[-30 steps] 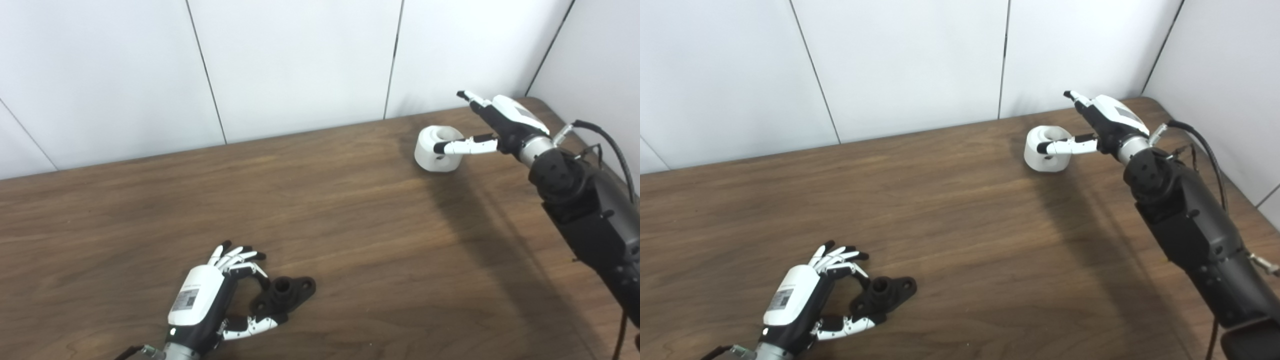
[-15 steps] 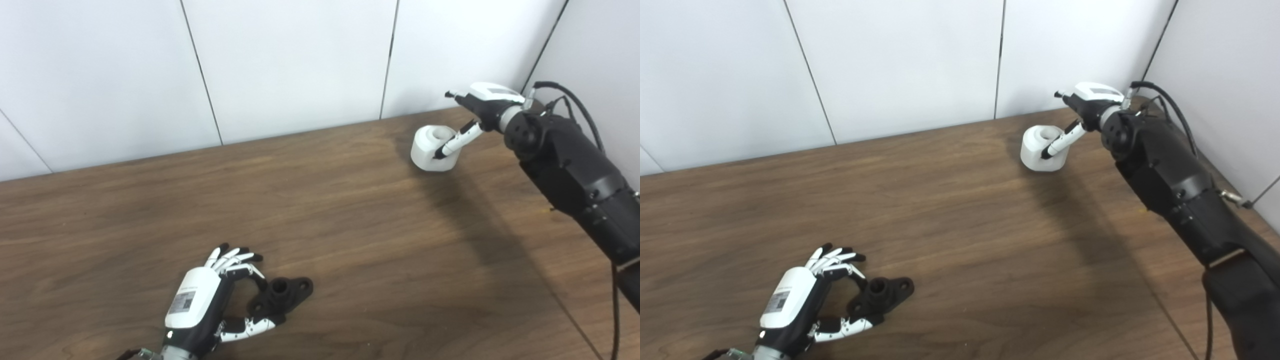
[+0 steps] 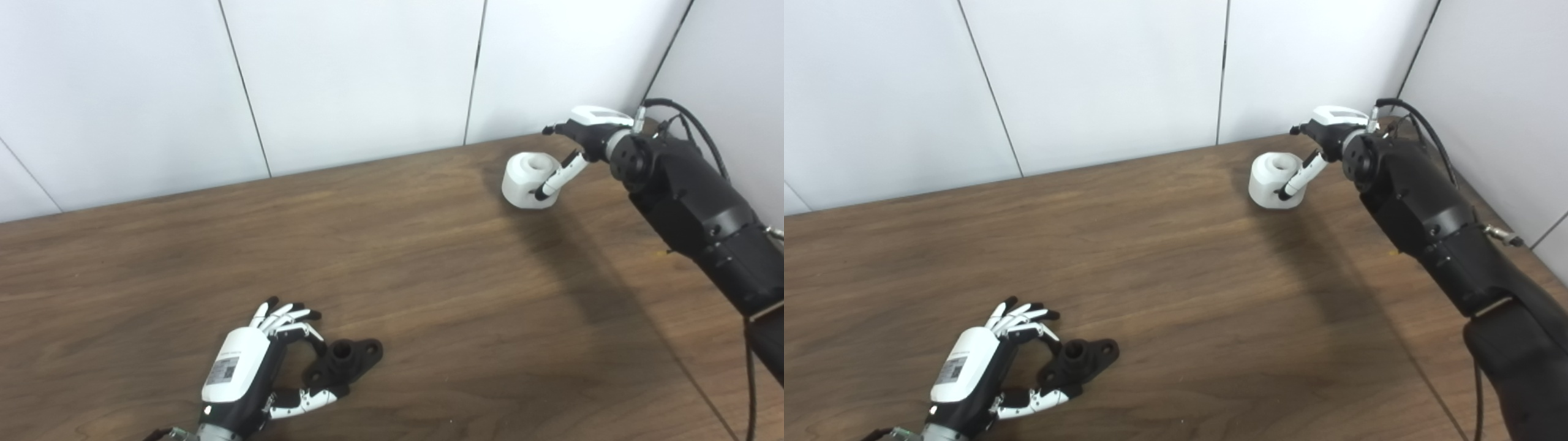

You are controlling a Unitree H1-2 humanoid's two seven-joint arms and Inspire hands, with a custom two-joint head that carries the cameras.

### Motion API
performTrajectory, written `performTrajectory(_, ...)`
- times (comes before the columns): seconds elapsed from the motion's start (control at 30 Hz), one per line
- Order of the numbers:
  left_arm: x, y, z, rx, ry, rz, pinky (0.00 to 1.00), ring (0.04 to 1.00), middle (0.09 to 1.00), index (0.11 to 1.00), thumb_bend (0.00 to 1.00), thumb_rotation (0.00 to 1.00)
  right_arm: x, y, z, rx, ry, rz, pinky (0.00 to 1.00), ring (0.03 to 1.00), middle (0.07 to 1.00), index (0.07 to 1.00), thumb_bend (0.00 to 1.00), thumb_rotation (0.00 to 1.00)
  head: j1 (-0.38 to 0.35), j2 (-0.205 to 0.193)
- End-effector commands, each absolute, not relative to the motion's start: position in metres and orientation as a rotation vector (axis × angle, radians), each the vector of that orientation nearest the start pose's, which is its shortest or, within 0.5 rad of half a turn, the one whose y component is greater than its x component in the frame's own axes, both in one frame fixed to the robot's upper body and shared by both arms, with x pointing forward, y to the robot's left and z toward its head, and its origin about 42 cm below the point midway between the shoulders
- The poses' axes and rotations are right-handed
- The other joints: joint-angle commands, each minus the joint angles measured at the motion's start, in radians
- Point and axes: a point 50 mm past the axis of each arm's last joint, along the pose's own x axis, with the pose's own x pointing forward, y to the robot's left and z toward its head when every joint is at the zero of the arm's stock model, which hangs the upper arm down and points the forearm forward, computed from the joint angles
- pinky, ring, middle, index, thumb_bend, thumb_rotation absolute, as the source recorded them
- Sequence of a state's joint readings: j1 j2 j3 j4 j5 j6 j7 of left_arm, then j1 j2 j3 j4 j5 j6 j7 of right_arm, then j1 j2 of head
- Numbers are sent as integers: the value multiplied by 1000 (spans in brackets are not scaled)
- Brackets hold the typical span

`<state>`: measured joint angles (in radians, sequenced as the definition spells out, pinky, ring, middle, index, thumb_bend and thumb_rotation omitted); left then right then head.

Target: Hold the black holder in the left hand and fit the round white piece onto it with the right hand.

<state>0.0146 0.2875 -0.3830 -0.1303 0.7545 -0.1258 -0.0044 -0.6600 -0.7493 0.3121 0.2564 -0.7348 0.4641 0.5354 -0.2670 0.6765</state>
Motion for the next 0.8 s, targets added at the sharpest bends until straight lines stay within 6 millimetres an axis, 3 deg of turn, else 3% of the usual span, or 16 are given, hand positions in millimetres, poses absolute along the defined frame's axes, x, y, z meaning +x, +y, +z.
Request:
performTrajectory(0.0, 248, 187, 101, 1018, -253, -486, 997, 870, 796, 487, 521, 49, 460, -396, 326, -1467, 329, -16, 1000, 1000, 929, 870, 895, 395, 5, 0)
performTrajectory(0.47, 248, 184, 98, 1027, -249, -483, 1000, 874, 796, 487, 521, 50, 458, -399, 317, -1443, 317, -3, 1000, 998, 901, 758, 852, 345, 23, -20)
performTrajectory(0.77, 248, 182, 98, 1032, -259, -485, 1000, 869, 793, 487, 521, 50, 458, -403, 313, -1439, 316, 2, 1000, 992, 890, 743, 842, 332, 28, -18)
